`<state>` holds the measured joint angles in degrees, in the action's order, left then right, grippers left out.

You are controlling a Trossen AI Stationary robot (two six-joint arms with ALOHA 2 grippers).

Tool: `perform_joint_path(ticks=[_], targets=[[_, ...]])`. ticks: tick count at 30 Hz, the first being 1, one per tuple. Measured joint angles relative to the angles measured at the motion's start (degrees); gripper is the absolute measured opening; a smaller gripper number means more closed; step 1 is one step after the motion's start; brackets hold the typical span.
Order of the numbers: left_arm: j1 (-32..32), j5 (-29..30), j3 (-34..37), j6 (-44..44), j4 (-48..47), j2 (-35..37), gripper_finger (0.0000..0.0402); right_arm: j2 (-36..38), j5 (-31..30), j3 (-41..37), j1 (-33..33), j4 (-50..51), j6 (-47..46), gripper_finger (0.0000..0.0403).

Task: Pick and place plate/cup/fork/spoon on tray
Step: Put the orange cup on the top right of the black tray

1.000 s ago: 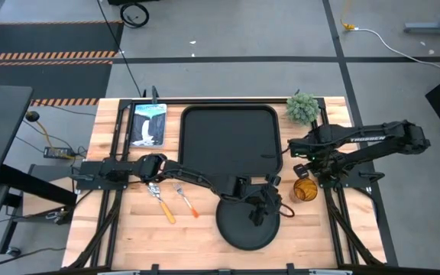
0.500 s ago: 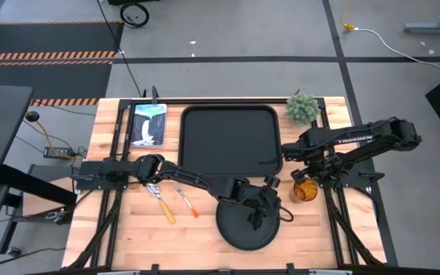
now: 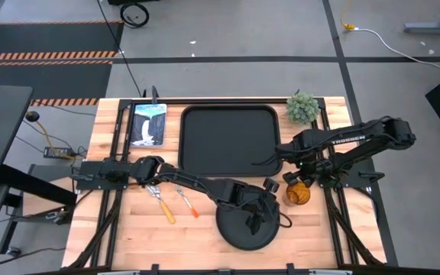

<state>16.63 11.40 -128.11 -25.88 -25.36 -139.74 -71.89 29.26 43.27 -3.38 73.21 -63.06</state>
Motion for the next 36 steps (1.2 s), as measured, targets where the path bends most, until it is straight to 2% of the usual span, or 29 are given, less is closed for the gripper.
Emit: perform_joint_path(ticks=[7,13,20,25,36], targets=[[2.02,3.18,0.00,-0.96,0.10,0.00,0.0143,-1.34,1.97,0.00,0.76,-5.16,-1.19,0.0004],[2.27,3.28,-1.20,-2.43,-0.71,0.02,0.0158,-4.45,3.93,-0.02,2.42,-10.65,-1.47,0.0004],[0.75,-3.63,-3.15,-4.02,-1.20,0.13,0.0156,-6.47,4.79,-0.04,3.64,-14.55,-1.32,0.0004],[-1.55,-10.04,-3.19,-4.54,0.26,0.13,0.0150,-5.63,3.86,-0.03,3.63,-13.33,-1.21,0.0004],[-2.14,-13.16,-3.19,-5.93,7.45,0.04,0.0142,-2.72,-1.15,-0.04,0.09,-5.27,1.72,0.0004]])
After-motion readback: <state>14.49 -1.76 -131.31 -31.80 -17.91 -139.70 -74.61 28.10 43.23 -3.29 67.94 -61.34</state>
